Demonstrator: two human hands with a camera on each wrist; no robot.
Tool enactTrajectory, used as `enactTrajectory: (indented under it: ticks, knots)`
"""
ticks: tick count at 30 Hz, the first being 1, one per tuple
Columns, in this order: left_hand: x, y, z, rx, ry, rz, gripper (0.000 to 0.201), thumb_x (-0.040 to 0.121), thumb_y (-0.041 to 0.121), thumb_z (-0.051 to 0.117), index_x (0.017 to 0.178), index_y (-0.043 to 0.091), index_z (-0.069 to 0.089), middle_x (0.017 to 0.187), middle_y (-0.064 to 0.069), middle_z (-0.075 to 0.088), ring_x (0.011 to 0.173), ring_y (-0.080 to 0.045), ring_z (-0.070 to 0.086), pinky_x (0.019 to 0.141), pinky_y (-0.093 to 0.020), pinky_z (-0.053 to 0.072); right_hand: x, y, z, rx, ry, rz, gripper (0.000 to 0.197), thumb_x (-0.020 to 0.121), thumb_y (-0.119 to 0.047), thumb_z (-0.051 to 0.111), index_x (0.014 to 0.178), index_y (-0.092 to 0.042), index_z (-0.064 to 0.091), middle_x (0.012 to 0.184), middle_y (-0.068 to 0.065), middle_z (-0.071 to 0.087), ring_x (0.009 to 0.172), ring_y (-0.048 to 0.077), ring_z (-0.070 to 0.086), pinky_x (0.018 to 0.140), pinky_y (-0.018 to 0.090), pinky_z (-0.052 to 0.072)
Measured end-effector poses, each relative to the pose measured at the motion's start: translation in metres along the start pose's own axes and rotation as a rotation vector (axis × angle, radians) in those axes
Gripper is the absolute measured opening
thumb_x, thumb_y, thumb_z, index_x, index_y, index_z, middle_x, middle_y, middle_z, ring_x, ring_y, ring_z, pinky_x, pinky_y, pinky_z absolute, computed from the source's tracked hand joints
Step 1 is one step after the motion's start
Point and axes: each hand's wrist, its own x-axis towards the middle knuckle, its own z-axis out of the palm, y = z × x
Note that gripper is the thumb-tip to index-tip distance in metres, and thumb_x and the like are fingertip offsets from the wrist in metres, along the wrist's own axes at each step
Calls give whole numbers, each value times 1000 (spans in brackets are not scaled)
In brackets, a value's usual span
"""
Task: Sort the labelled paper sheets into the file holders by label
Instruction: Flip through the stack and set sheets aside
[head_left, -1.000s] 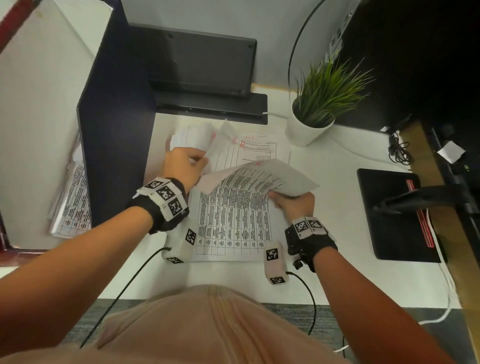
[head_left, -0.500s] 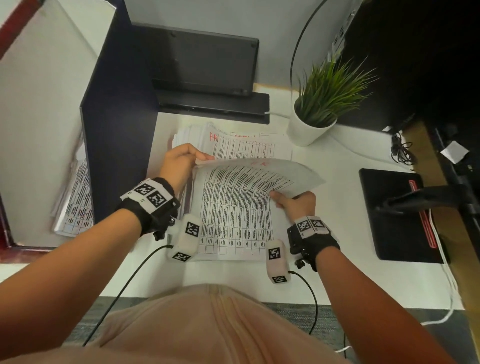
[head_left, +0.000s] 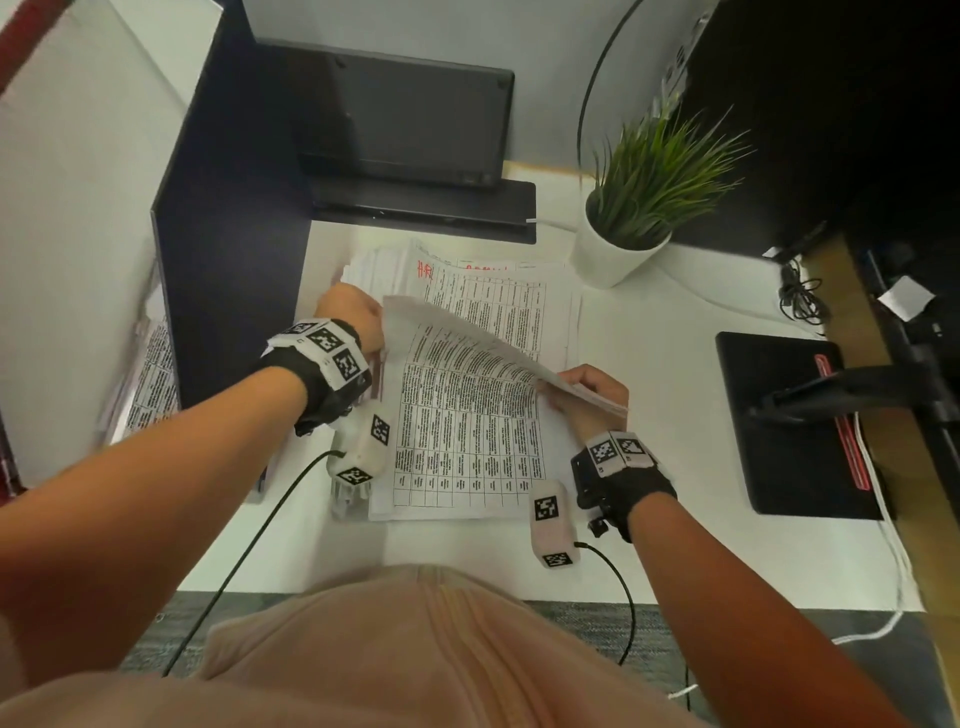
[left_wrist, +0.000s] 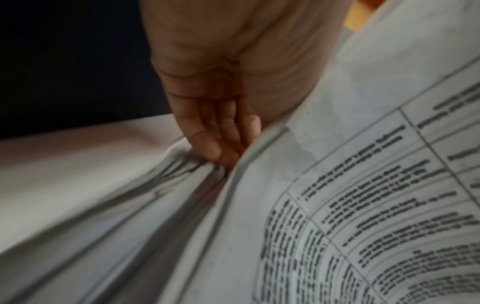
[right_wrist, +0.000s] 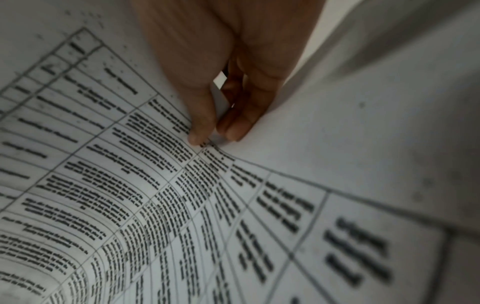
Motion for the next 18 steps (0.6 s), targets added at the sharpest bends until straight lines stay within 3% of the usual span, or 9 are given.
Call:
enactTrajectory:
  ticks: [2,4,6,8,10,13,16,18]
  knots:
    - [-3,0,1,19,6,12,8,84,-3,58,87,-5,66,66,-8,49,64,-22,48,68,-25,40,1,0,3,-72,15,-48,23,72,10,71,64,-7,59,65,5,58,47,-3,55,49,9,44]
    - [-4,-1,2,0,-2,4,10,85,-2,56,89,-6,65,71,-9,51,75,-28,54,69,-25,40,3,-2,2,-91,26,-59,23,72,13,70,65,-7,62,60,3,59,44,-5,54,47,7,42]
    - [-3,-5,3,-42,-23,13,12,86,-2,57,90,-8,66,74,-10,56,89,-32,60,69,-26,42,3,-4,-3,-78,4,-79,16,70,20,66,73,5,66,62,6,62,50,1,56,51,8,44]
    - [-5,-8,4,-113,-24,27,14,86,3,62,95,-4,69,90,-14,65,95,-31,62,77,-28,49,-1,-6,-6,-130,-43,-129,18,67,24,65,83,18,64,74,7,60,59,4,53,57,6,42]
    - [-8,-11,7,-204,5,66,16,84,7,67,98,2,71,102,-13,68,96,-27,63,85,-32,52,-2,-8,-6,-94,-32,-109,18,68,24,64,79,10,65,73,5,55,60,3,51,54,5,40]
    - [-17,-14,10,-299,118,209,19,83,2,67,101,5,71,105,-11,69,98,-24,62,88,-30,52,3,-9,-2,60,-8,77,31,76,21,54,71,-9,58,56,10,53,51,4,49,43,9,41]
    - [-25,-15,11,-334,154,327,18,83,2,65,100,7,71,98,-7,69,86,-18,63,75,-23,54,9,-4,-4,107,34,78,35,75,25,52,67,-9,56,56,10,50,43,1,49,43,9,41]
    - [-29,-14,11,-404,109,329,13,84,2,62,96,6,67,92,-8,66,76,-16,61,61,-13,51,12,2,-5,47,44,85,31,75,21,57,64,-8,55,46,-3,56,40,-3,50,45,9,43]
